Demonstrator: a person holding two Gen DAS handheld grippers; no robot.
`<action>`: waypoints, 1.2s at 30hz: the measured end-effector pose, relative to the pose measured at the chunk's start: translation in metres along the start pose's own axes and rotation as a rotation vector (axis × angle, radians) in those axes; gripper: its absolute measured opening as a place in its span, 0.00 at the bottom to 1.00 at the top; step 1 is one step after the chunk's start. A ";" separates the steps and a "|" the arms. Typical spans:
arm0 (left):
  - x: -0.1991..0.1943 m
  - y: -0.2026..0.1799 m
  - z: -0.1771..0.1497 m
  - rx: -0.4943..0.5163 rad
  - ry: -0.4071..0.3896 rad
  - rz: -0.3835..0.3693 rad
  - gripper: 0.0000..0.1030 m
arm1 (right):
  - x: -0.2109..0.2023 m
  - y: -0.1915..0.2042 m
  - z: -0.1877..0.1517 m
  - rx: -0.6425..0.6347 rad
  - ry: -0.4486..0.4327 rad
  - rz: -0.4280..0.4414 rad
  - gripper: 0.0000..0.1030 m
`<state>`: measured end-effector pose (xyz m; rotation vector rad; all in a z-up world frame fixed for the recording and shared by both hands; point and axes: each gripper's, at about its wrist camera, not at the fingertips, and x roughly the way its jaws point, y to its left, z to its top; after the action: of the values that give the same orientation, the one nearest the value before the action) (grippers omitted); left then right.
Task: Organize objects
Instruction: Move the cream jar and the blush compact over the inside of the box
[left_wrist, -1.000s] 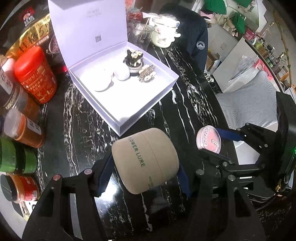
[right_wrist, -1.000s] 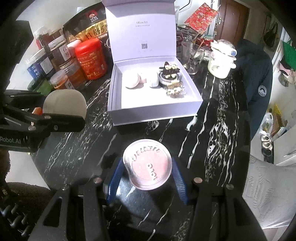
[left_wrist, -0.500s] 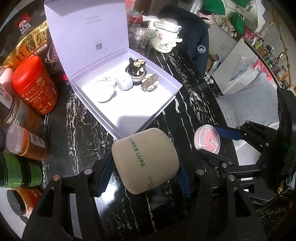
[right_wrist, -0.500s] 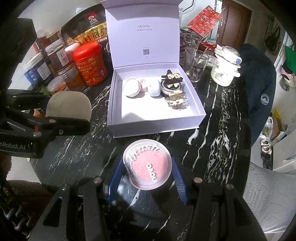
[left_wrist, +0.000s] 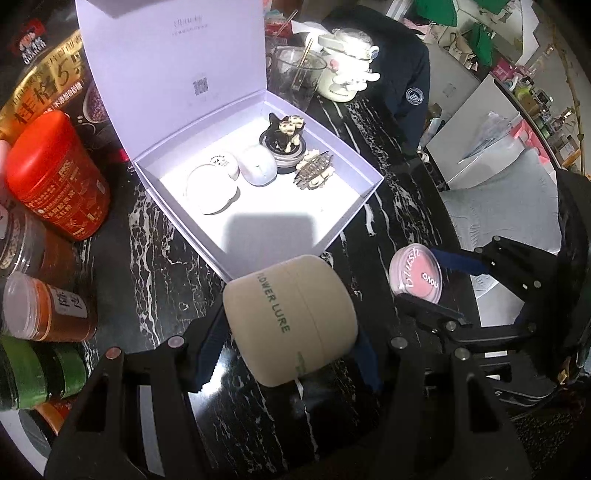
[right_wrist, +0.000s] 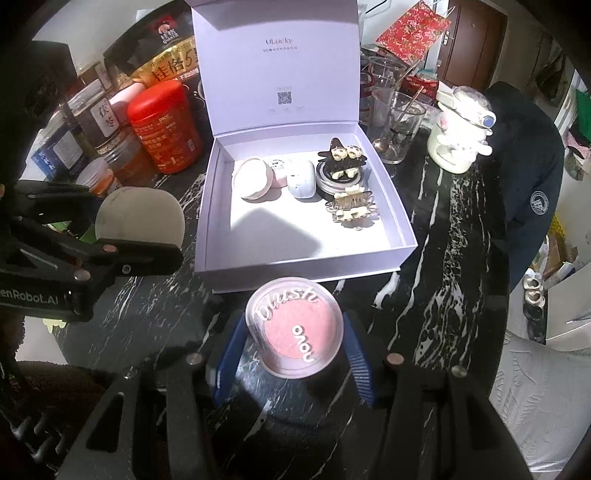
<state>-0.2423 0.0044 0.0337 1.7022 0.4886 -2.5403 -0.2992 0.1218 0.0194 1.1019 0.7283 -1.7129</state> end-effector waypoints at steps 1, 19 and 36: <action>0.003 0.002 0.002 -0.003 0.007 -0.001 0.58 | 0.003 -0.001 0.002 0.000 0.006 0.002 0.52; 0.058 0.031 0.033 -0.036 0.088 -0.021 0.58 | 0.049 -0.019 0.034 0.004 0.057 0.029 0.52; 0.090 0.052 0.073 -0.042 0.073 -0.011 0.58 | 0.081 -0.039 0.064 0.027 0.053 0.032 0.52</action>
<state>-0.3317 -0.0535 -0.0354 1.7887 0.5528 -2.4642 -0.3705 0.0512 -0.0276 1.1751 0.7183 -1.6761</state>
